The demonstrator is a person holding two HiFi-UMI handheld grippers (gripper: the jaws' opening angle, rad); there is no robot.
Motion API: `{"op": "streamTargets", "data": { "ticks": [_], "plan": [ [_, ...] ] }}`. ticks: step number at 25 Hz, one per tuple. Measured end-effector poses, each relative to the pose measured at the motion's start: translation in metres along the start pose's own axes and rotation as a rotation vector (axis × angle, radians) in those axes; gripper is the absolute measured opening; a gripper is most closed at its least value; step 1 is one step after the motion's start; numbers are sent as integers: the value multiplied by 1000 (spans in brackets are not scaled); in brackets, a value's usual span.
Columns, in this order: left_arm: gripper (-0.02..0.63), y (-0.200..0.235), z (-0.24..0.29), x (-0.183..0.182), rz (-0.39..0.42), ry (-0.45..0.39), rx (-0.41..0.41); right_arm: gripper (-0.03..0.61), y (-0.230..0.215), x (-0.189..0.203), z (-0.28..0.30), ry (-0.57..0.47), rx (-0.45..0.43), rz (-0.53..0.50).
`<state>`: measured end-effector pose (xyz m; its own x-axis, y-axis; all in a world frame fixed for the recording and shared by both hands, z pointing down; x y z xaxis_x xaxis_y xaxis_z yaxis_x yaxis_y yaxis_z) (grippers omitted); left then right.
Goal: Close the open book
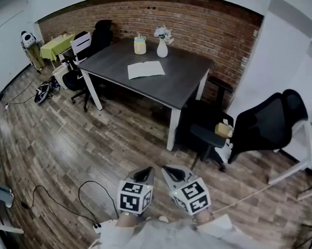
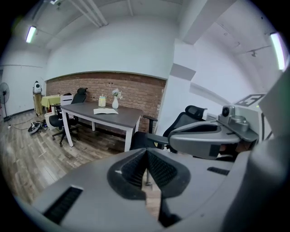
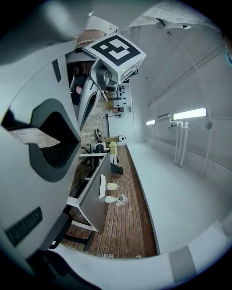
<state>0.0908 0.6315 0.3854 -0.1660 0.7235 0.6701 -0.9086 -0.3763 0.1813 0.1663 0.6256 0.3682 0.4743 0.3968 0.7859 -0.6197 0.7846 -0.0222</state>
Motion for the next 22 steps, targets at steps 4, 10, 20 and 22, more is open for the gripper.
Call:
{"op": "streamTargets", "data": {
  "ticks": [4, 10, 20, 22],
  "plan": [
    [6, -2, 4, 1, -14, -6, -18, 6, -11, 3, 1, -15, 17, 12],
    [6, 5, 15, 8, -51, 3, -28, 8, -19, 16, 14, 1, -11, 29],
    [8, 58, 52, -32, -30, 21, -34, 8, -54, -14, 66, 20, -26, 50],
    [15, 77, 62, -44, -30, 25, -22, 8, -68, -28, 86, -3, -7, 43]
  ]
}}
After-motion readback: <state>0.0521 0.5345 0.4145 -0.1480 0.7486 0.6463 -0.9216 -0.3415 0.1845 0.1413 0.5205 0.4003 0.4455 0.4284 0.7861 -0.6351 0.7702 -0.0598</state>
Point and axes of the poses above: the fingertips, and each gripper's own axes: z forward along the fingers, y to its left, x out of its underside, the point moved 3 cm from there along -z, backward along the fingers, and after that the axes turned 15 degrees about y, right-handed, at the moved point
